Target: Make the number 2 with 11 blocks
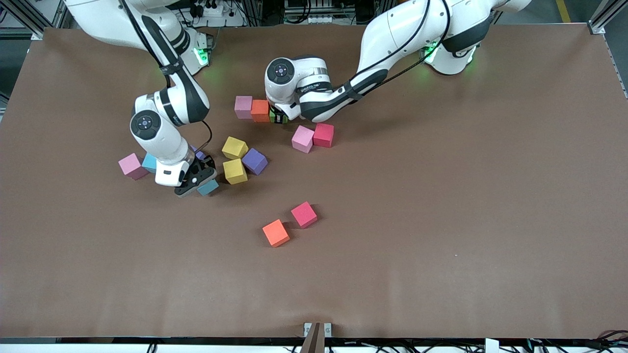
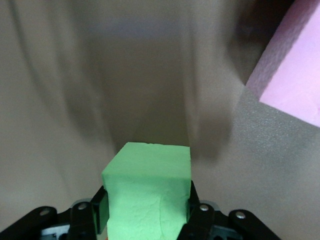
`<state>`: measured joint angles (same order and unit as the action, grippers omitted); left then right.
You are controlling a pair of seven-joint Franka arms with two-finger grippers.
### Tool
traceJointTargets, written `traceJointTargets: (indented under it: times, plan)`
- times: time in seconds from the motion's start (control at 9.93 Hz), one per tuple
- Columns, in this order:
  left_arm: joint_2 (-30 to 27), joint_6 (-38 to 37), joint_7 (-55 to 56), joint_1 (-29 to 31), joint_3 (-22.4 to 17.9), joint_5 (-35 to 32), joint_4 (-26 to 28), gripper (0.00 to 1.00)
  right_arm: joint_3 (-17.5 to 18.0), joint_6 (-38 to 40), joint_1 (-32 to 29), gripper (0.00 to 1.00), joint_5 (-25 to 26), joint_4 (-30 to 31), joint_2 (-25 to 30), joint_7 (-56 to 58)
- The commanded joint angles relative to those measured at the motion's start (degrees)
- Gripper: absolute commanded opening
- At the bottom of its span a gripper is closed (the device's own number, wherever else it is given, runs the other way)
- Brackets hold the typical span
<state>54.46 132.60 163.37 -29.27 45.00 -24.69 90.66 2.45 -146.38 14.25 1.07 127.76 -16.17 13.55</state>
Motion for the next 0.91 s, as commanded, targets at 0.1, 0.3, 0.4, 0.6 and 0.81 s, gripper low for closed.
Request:
traceJointTargets:
  times: [0.1, 0.3, 0.4, 0.6, 0.81]
  plan:
    - [0.83, 0.37, 21.37, -0.34, 1.06, -5.55, 1.27, 0.28, 0.45, 6.81, 2.27, 0.00, -0.63, -4.36, 1.14, -17.45]
    - [0.83, 0.37, 21.46, -0.35, 1.32, -5.55, 1.18, 0.45, 0.53, 6.73, 2.88, 0.00, -0.54, -4.54, 1.14, -21.97]
    - [0.83, 0.37, 21.46, -0.34, 1.41, -5.63, 1.18, 0.65, 1.49, 6.90, 2.89, 0.00, -0.54, -4.80, 1.14, -24.60]
    - [0.91, 0.37, 21.37, -0.34, 1.41, -5.99, 1.10, 0.84, 2.12, 6.90, 4.81, 0.00, -0.45, -5.33, 1.06, -34.51]
    - [1.27, 0.37, 21.37, -0.34, 1.41, -6.69, 0.92, 0.84, 2.55, 6.99, 5.08, 0.00, -0.45, -5.60, 0.88, -37.71]
